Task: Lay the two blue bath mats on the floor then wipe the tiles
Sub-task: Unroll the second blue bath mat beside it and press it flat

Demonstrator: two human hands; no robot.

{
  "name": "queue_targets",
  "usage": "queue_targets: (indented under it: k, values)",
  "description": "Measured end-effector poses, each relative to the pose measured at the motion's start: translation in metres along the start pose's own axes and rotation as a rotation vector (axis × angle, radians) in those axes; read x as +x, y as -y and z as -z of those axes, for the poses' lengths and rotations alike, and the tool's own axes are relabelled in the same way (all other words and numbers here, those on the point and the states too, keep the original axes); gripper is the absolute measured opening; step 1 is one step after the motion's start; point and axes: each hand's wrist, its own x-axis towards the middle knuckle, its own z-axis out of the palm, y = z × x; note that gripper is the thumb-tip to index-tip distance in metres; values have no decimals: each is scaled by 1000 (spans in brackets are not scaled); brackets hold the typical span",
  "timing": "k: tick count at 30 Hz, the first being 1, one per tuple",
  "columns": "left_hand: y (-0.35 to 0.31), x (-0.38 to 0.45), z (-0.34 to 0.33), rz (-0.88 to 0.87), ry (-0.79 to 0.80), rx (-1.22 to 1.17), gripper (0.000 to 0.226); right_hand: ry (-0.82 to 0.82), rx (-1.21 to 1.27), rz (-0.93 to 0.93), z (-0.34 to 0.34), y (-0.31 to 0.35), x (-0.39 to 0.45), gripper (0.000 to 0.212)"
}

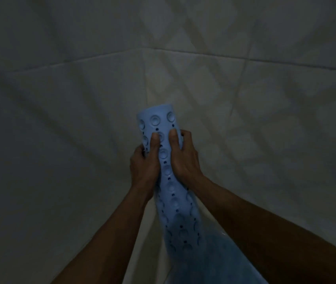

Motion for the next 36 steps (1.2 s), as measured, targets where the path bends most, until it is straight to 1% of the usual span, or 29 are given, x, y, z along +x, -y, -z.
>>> queue_targets:
  k: [2, 5, 8, 12, 14, 18, 20, 22, 23, 26, 28, 33, 35, 36]
  values:
    - [-18, -22, -9, 2, 21, -3, 66, -79, -14, -13, 17, 12, -17, 48]
    - [-43, -61, -34, -4, 99, 10, 68, -217, -39, -25, 53, 27, -45, 51]
    - [-60, -102, -62, -31, 169, 23, 58, -337, -65, -54, 97, 42, -78, 51]
    - [-80, -153, -101, -20, 269, 12, 61, -480, -117, -83, 160, 59, -119, 51]
    - [-86, -172, -119, 6, 284, -23, 70, -507, -132, -95, 186, 65, -131, 53]
    - [-95, -204, -153, 35, 337, 17, 87, -538, -103, -141, 233, 68, -151, 59]
    - [-95, -219, -170, 57, 353, 31, 84, -539, -85, -175, 257, 67, -165, 62]
    - [-89, -236, -190, 104, 372, 44, 75, -533, -50, -193, 286, 57, -186, 65]
    - [-85, -246, -199, 137, 391, 46, 74, -532, -38, -206, 300, 49, -198, 67]
    - [-74, -285, -230, 256, 505, 42, 90, -518, -17, -266, 339, 22, -239, 75]
    - [-64, -315, -251, 313, 585, 78, 97, -544, -10, -316, 361, 4, -264, 77]
    - [-37, -389, -285, 401, 768, 160, 97, -688, -1, -401, 410, -26, -328, 73]
    - [-28, -414, -292, 434, 809, 187, 93, -696, 0, -414, 425, -31, -354, 57]
    - [-23, -426, -296, 440, 826, 210, 94, -711, 11, -428, 432, -36, -366, 53]
